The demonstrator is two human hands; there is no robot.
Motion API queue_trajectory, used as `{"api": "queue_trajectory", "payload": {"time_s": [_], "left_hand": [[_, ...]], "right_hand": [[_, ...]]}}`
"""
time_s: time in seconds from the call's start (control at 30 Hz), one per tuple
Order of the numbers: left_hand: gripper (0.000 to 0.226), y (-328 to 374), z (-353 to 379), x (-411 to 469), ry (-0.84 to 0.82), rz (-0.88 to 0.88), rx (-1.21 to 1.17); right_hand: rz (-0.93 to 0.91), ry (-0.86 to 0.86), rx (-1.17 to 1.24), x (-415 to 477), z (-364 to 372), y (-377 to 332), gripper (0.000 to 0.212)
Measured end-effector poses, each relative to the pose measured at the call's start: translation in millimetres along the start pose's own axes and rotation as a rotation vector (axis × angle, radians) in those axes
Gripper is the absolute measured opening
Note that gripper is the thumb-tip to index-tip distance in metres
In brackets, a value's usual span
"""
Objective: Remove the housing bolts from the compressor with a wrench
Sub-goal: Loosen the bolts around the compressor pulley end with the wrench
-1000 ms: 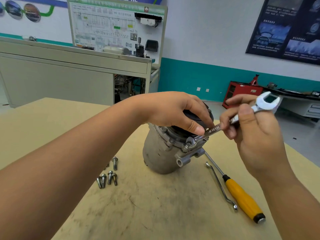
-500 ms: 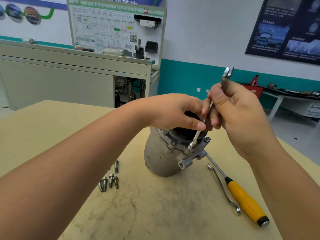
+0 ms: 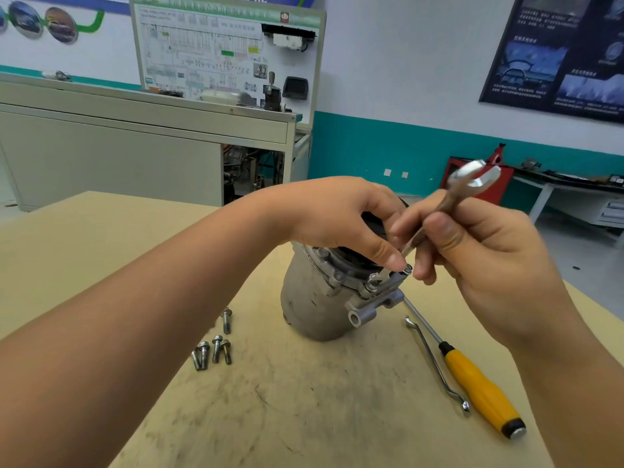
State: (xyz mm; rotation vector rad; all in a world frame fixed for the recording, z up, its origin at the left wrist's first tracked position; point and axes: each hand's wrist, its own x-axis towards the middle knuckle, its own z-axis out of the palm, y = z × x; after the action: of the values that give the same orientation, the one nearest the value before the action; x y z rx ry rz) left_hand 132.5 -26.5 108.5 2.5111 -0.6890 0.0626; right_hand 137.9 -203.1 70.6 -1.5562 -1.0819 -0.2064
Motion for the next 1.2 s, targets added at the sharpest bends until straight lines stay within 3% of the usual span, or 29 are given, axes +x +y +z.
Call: {"api": "queue_trajectory", "payload": {"time_s": [0.2, 0.43, 0.53, 0.67, 0.9, 1.2], "left_hand": [[0.011, 4, 1, -2, -0.024, 0.014, -0.016], [0.015, 3, 0, -2, -0.028, 0.024, 0.021], [0.011, 1, 1, -1, -0.031, 0.006, 0.059], [0.014, 0, 0, -2, -0.031, 0.031, 0.048], [0.016, 0, 0, -2, -0.018, 0.045, 0.049], [0.013, -1, 2, -1, -0.009, 0.032, 0.049]], "right_hand": [[0.004, 0.165, 0.267, -17, 2, 14, 0.023], [0.001, 0.462, 0.308, -17, 19, 28, 0.032], [0.065, 0.516, 0.19, -10, 23, 40, 0.033], [-0.017, 0.589, 0.161, -2, 15, 36, 0.025], [-0.192, 0.518, -0.121, -3, 16, 20, 0.016], [-0.21, 0.523, -0.145, -7, 18, 20, 0.014]]}}
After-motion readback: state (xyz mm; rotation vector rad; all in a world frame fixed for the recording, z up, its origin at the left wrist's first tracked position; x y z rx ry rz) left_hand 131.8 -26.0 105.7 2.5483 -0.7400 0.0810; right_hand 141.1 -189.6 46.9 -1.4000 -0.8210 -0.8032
